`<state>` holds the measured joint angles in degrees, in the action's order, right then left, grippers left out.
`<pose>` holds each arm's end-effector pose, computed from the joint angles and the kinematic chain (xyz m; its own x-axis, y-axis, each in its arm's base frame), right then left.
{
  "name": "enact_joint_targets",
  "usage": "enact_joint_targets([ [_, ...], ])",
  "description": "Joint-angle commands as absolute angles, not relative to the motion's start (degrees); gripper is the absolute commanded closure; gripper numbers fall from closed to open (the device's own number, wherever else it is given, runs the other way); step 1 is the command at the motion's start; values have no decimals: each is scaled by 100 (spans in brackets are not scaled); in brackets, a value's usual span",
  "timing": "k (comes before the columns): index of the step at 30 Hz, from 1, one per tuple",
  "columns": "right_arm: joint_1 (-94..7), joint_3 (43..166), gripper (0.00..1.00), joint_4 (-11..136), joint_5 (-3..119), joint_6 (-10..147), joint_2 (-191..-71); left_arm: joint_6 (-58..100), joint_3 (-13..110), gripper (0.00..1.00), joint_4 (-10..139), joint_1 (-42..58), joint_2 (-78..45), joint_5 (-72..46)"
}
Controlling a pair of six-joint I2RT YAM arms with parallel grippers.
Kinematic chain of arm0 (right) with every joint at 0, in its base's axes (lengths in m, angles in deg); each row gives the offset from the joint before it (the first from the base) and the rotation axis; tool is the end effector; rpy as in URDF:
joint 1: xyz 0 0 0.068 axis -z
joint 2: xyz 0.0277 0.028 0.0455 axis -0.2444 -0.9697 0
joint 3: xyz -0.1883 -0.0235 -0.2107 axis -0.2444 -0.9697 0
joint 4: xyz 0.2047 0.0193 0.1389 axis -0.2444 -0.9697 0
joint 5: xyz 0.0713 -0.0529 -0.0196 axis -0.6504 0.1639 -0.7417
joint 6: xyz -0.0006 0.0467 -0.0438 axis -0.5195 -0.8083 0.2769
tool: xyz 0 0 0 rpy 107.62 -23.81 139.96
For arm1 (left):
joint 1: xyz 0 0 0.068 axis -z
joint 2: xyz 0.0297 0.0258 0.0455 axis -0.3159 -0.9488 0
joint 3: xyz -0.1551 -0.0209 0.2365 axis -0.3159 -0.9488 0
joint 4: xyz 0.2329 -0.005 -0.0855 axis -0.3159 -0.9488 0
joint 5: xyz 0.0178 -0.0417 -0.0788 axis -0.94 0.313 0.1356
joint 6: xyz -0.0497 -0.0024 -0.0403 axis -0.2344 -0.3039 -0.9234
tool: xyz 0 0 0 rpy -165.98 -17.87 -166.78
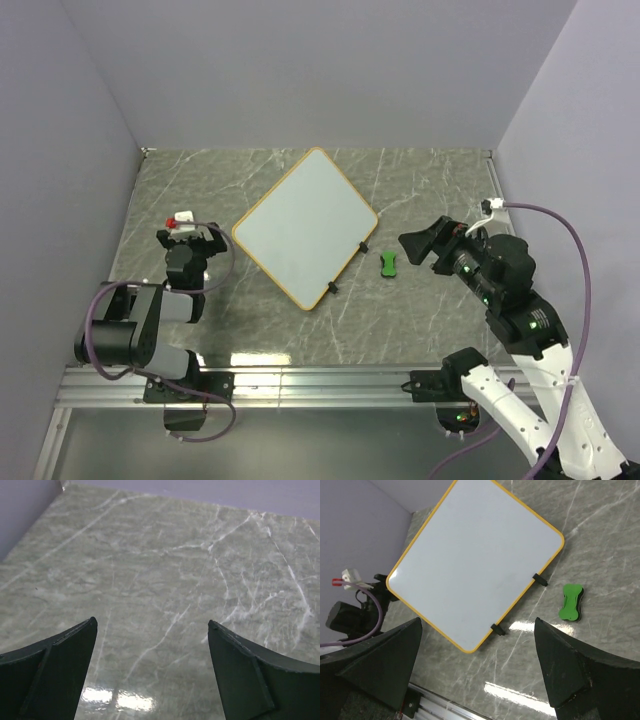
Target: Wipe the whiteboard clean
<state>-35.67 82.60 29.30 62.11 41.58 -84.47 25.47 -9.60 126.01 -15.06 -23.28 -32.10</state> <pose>0.1021 0.0435 0.3704 -0.4303 0.4270 -0.7953 -0.2189 0.8054 0.5508 0.2473 -0.0052 0.1837 -0.0650 -0.1147 -0.9913 -0.1387 0.9848 -0.1048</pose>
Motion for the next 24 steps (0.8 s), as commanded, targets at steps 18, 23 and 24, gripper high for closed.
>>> enact_joint_targets([
  [18,-3603,8948,0,3788,7247,4496,-9833,2404,-1007,0,13287,-1587,-2430,-3206],
  [23,-3603,8834,0,4490,6957,4591,-9824,2404,-1016,1,13287,-1587,-2439,-3197],
  [24,-3603,8852,0,4482,6992,4627,-9851,2413,-1007,1,13269,-1587,-2439,-3197],
])
